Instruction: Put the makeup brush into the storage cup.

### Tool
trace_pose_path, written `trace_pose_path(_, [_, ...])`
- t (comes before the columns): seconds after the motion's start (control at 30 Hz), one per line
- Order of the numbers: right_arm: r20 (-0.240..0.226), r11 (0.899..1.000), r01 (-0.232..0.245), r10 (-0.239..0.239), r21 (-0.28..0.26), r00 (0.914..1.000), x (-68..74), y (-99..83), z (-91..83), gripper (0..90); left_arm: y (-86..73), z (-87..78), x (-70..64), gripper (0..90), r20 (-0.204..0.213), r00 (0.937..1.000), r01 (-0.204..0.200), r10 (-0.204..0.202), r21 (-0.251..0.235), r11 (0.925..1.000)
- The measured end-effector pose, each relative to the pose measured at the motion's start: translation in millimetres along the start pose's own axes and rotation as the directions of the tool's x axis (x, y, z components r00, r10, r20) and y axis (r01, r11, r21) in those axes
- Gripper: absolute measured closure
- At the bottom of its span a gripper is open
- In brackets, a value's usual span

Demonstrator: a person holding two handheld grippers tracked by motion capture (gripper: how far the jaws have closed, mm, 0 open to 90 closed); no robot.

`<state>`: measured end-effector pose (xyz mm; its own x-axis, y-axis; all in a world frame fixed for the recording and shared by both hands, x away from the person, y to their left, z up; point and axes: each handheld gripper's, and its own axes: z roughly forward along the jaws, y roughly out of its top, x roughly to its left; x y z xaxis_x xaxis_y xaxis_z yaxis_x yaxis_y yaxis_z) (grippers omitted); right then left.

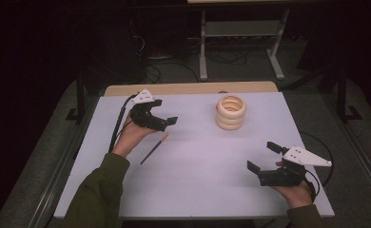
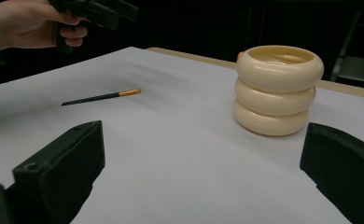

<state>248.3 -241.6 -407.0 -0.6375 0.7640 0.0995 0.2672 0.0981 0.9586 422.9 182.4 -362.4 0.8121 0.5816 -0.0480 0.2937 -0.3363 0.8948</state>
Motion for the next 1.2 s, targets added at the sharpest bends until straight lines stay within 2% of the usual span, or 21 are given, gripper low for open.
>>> trace_pose_path(0.2, [0.0,1.0,0.0,0.0,0.0,1.0,-0.2,0.1,0.1,0.0,-1.6,1.7,3.0,0.0,-0.004,0.9999,0.016,-0.016,0.061,0.998])
trace_pose_path(0.37, [0.001,1.0,0.0,0.0,0.001,1.0,-0.2,0.1,0.4,0.0,-1.6,1.7,4.3,0.0,-0.021,0.9994,0.031,-0.029,0.092,0.9953])
trace_pose_path(0.5, [0.002,1.0,-0.001,0.001,0.001,1.0,-0.2,0.1,0.3,0.0,-0.9,0.7,5.8,4.1,-0.025,0.9994,0.027,-0.025,0.112,0.9934])
trace_pose_path(0.67, [0.002,1.0,-0.005,0.005,0.004,1.0,0.0,0.0,0.3,0.0,-1.6,1.5,6.6,4.6,-0.034,0.999,0.033,-0.028,0.141,0.9894])
trace_pose_path(0.8, [0.003,1.0,-0.005,0.005,0.003,1.0,0.0,0.1,0.3,0.0,-2.5,2.2,7.3,4.9,-0.036,0.9988,0.038,-0.032,0.172,0.9844])
trace_pose_path(0.9, [0.004,1.0,-0.003,0.003,0.005,1.0,-0.2,0.0,0.3,0.0,-2.9,2.9,6.8,5.2,-0.031,0.9981,0.058,-0.053,0.186,0.9808])
trace_pose_path(0.97, [0.004,1.0,-0.005,0.005,0.005,1.0,-0.1,0.1,0.2,0.0,-2.6,3.1,7.4,5.4,-0.035,0.9987,0.044,-0.038,0.203,0.9782])
trace_pose_path(1.0, [0.004,1.0,-0.005,0.005,0.004,1.0,-0.1,0.1,0.3,0.0,-2.6,3.1,8.0,5.5,-0.031,0.9989,0.041,-0.034,0.23,0.9724])
trace_pose_path(1.13, [0.004,1.0,-0.003,0.003,0.005,1.0,-0.3,0.0,0.4,0.0,-2.8,4.1,7.7,5.8,-0.036,0.9984,0.051,-0.044,0.25,0.9669])
trace_pose_path(1.17, [0.004,1.0,-0.003,0.003,0.005,1.0,-0.3,0.1,0.4,0.0,-2.7,4.5,8.4,6.2,-0.038,0.9987,0.043,-0.034,0.267,0.9627])
trace_pose_path(1.2, [0.004,1.0,-0.003,0.003,0.005,1.0,-0.3,0.1,0.4,0.0,-2.8,4.6,8.3,6.3,-0.041,0.9986,0.043,-0.033,0.271,0.9616])
